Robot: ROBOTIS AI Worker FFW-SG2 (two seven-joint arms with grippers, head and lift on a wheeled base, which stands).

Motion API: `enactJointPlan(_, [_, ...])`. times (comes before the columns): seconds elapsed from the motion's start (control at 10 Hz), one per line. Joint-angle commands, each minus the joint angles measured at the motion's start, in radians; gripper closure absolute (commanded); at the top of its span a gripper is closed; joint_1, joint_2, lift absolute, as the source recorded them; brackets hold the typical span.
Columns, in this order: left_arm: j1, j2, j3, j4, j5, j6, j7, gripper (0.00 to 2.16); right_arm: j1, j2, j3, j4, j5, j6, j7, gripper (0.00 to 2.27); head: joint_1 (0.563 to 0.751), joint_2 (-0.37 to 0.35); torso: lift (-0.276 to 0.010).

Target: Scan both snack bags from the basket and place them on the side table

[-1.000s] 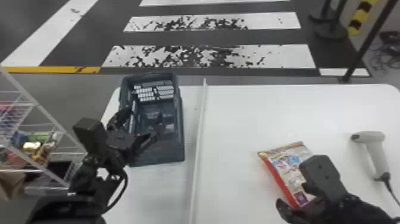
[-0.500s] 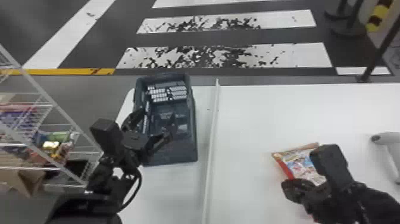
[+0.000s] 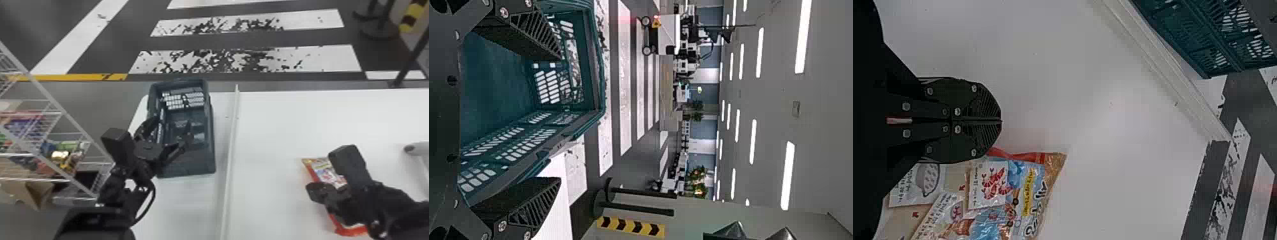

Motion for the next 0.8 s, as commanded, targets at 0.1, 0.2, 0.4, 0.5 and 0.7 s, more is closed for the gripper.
enactJointPlan(0.1, [0.002, 0.001, 0.005, 0.0, 0.0, 0.0, 0.0, 0.15, -0.058, 0.006, 0.002, 0.071, 0.028, -0.005, -0.005, 2.25, 0.695, 0.175, -0.075])
enactJointPlan(0.2, [0.002, 0.001, 0.005, 0.0, 0.0, 0.0, 0.0, 0.15, -0.07, 0.006, 0.0, 0.085, 0.035, -0.005, -0.005, 2.25, 0.695, 0.169, -0.075])
enactJointPlan(0.4, [0.002, 0.001, 0.008, 0.001, 0.003, 0.0, 0.0, 0.15, -0.056, 0.004, -0.008, 0.066, 0.028, -0.002, 0.015, 2.25, 0.695, 0.162, -0.075])
enactJointPlan(0.5, [0.0, 0.001, 0.008, 0.003, 0.003, 0.0, 0.0, 0.15, -0.036, 0.004, -0.011, 0.02, 0.008, 0.001, 0.019, 2.25, 0.695, 0.165, -0.075])
enactJointPlan(0.7, [0.002, -0.001, 0.008, 0.003, 0.002, 0.0, 0.0, 0.15, -0.007, 0.004, -0.049, -0.109, -0.025, 0.066, 0.039, 2.25, 0.695, 0.178, -0.075])
